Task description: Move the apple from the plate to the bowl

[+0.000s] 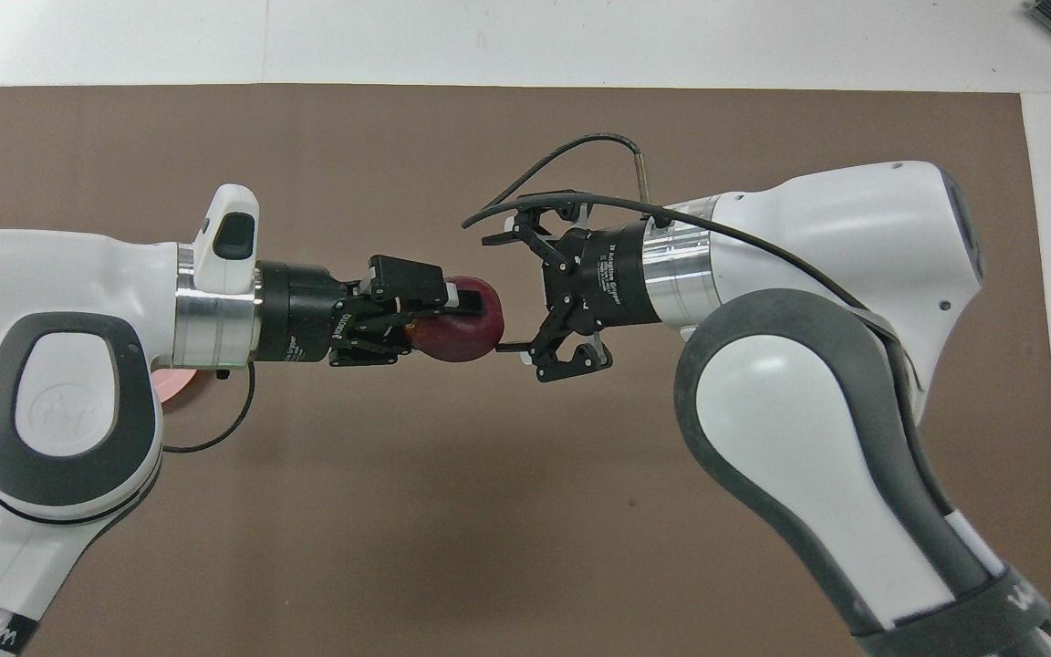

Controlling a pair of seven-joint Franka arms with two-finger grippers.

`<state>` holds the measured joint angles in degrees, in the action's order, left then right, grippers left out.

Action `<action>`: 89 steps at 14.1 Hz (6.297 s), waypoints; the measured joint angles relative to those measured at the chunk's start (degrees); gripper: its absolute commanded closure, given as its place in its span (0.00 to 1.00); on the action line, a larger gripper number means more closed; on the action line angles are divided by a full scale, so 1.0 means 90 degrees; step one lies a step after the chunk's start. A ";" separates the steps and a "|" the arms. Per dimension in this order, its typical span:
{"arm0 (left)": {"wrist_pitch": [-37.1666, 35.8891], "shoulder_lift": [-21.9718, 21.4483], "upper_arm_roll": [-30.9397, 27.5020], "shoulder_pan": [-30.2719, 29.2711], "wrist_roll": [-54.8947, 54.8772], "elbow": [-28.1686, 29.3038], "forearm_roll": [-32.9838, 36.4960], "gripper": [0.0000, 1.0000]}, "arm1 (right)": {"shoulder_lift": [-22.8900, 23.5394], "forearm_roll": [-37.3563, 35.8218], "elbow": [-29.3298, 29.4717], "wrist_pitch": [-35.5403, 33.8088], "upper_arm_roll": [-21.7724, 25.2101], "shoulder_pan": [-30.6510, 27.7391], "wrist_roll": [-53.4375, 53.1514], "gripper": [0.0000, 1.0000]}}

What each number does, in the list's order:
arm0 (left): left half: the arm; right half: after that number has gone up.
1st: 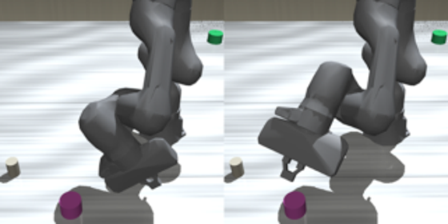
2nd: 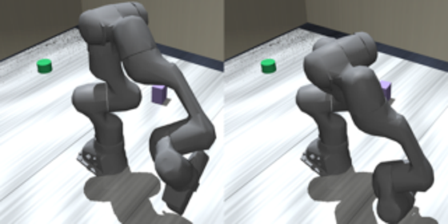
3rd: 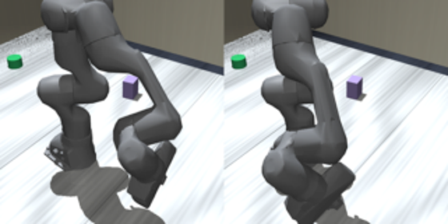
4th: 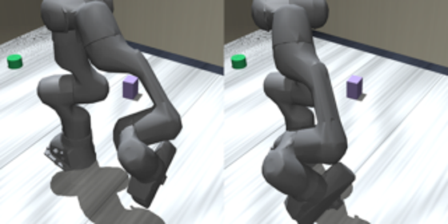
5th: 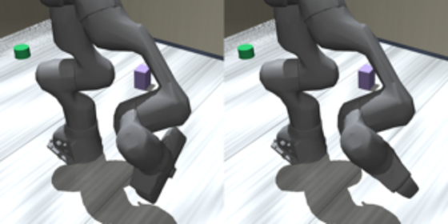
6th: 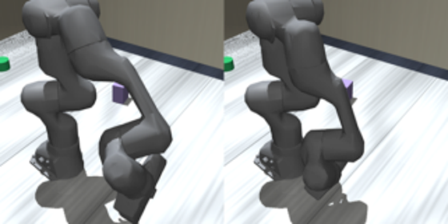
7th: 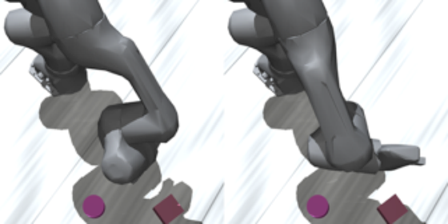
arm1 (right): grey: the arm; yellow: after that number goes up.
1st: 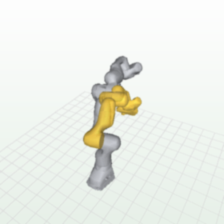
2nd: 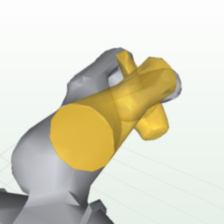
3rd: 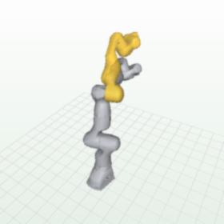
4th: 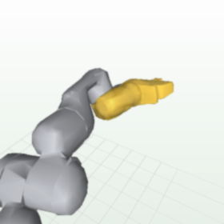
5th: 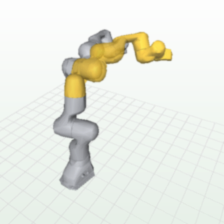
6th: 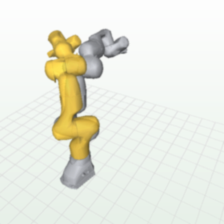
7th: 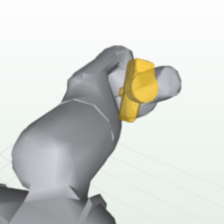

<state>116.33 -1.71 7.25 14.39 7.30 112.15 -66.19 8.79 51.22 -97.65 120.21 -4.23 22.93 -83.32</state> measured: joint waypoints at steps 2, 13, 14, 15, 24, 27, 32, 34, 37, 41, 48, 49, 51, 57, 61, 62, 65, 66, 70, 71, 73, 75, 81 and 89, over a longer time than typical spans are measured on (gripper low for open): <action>0.0015 0.0000 -0.0014 0.0002 -0.0024 0.0005 0.0002 1.00 | -0.0001 -0.0009 0.0002 -0.0042 0.0005 -0.0001 -0.0064 0.96; -0.0003 -0.0180 -0.0078 0.0001 0.0021 0.0002 0.0464 0.00 | 0.0017 -0.0273 -0.0005 -0.0199 0.0054 -0.0124 -0.0074 0.94; -0.0025 -0.0237 -0.0110 -0.0021 0.0065 -0.0002 0.0771 0.00 | 0.0017 -0.0459 -0.0001 -0.0311 0.0059 -0.0203 -0.0074 0.95; -0.0085 -0.0286 -0.0134 -0.0062 0.0136 -0.0019 0.1149 0.00 | 0.0013 -0.0666 0.0009 -0.0459 0.0060 -0.0294 -0.0067 0.98; -0.1252 -0.0425 -0.0235 -0.0436 0.0733 -0.0546 0.4795 0.00 | -0.0296 -0.3132 0.0072 -0.2487 0.0117 -0.1351 0.2039 1.00; -0.1538 -0.0426 -0.0235 -0.0454 0.0740 -0.0690 0.5763 0.00 | -0.0325 -0.3778 -0.0056 -0.2885 0.0137 -0.1961 0.3390 1.00; -0.2249 -0.0407 -0.0258 -0.0973 0.0140 -0.1380 0.6679 0.00 | -0.0452 -0.4936 -0.0889 -0.2733 0.0166 -0.3036 0.5918 1.00; -0.2676 -0.0399 -0.0270 -0.1234 -0.0335 -0.1807 0.7026 0.00 | -0.0547 -0.5103 -0.1507 -0.2160 0.0175 -0.3415 0.6553 1.00; -0.2968 -0.0388 -0.0285 -0.1601 -0.0912 -0.2151 0.7363 0.00 | -0.0929 -0.5303 -0.2861 -0.0873 0.0158 -0.3522 0.6936 1.00; -0.3403 -0.0309 -0.0295 -0.2120 -0.1299 -0.2600 0.7369 0.00 | -0.0963 -0.5447 -0.3507 0.0045 0.0108 -0.3491 0.6940 0.84; -0.3682 -0.0032 -0.0159 -0.2124 -0.0737 -0.3069 0.7111 0.00 | -0.0825 -0.5627 -0.3586 0.0373 0.0088 -0.3443 0.6951 0.00; -0.3682 -0.0029 -0.0139 -0.2123 -0.0727 -0.2994 0.7103 0.00 | -0.0826 -0.5628 -0.3489 0.0365 0.0084 -0.3422 0.6953 0.00; -0.3683 -0.0029 -0.0097 -0.2121 -0.0727 -0.2898 0.7097 0.00 | -0.0830 -0.5629 -0.3197 0.0183 0.0048 -0.3399 0.6967 0.00; -0.3683 -0.0032 -0.0077 -0.2120 -0.0724 -0.2876 0.7096 0.00 | -0.0916 -0.5636 -0.1688 -0.0779 0.0031 -0.3253 0.8235 0.00; -0.3683 -0.0032 -0.0178 -0.2138 -0.0708 -0.2876 0.7096 0.00 | -0.0923 -0.5636 -0.0596 -0.1689 0.0057 -0.3266 0.8563 0.00; -0.3683 -0.0032 -0.0189 -0.2139 -0.0708 -0.2876 0.7096 0.00 | -0.0924 -0.5636 -0.0319 -0.2008 0.0058 -0.3267 0.8562 0.00; -0.3683 -0.0032 -0.0182 -0.2139 -0.0708 -0.2876 0.7096 0.00 | -0.0924 -0.5636 0.0404 -0.2966 0.0061 -0.3287 0.8476 0.00; -0.3683 -0.0032 -0.0181 -0.2139 -0.0708 -0.2876 0.7096 0.00 | -0.0924 -0.5636 0.0617 -0.3295 0.0061 -0.3298 0.8451 0.00; -0.3670 -0.0032 -0.0174 -0.2136 -0.0708 -0.2876 0.7096 0.00 | -0.0919 -0.5636 0.1327 -0.4119 0.0061 -0.3315 0.8444 0.00; -0.3669 -0.0032 -0.0158 -0.2128 -0.0709 -0.2876 0.7095 0.00 | -0.0908 -0.5636 0.1375 -0.4122 0.0060 -0.3315 0.8444 0.00; -0.3667 -0.0032 -0.0121 -0.2125 -0.0709 -0.2876 0.7094 0.00 | -0.0873 -0.5636 0.1389 -0.4078 0.0051 -0.3309 0.8491 0.00; -0.3664 -0.0032 -0.0116 -0.2125 -0.0708 -0.2876 0.7094 0.00 | -0.0826 -0.5636 0.1393 -0.3795 0.0037 -0.3304 0.8591 0.00; -0.3655 -0.0033 -0.0053 -0.2052 -0.0709 -0.2874 0.7092 0.00 | -0.0812 -0.5636 0.1394 -0.3744 0.0034 -0.3254 0.8603 0.00; -0.3658 -0.0032 -0.0050 -0.1975 -0.0704 -0.2827 0.7092 0.00 | -0.0812 -0.5636 0.1394 -0.3744 0.0033 -0.3254 0.8603 0.00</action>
<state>83.41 -2.00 6.80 -3.38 0.97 86.70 -2.37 1.47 0.49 -85.11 86.51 -3.93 -6.35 -5.89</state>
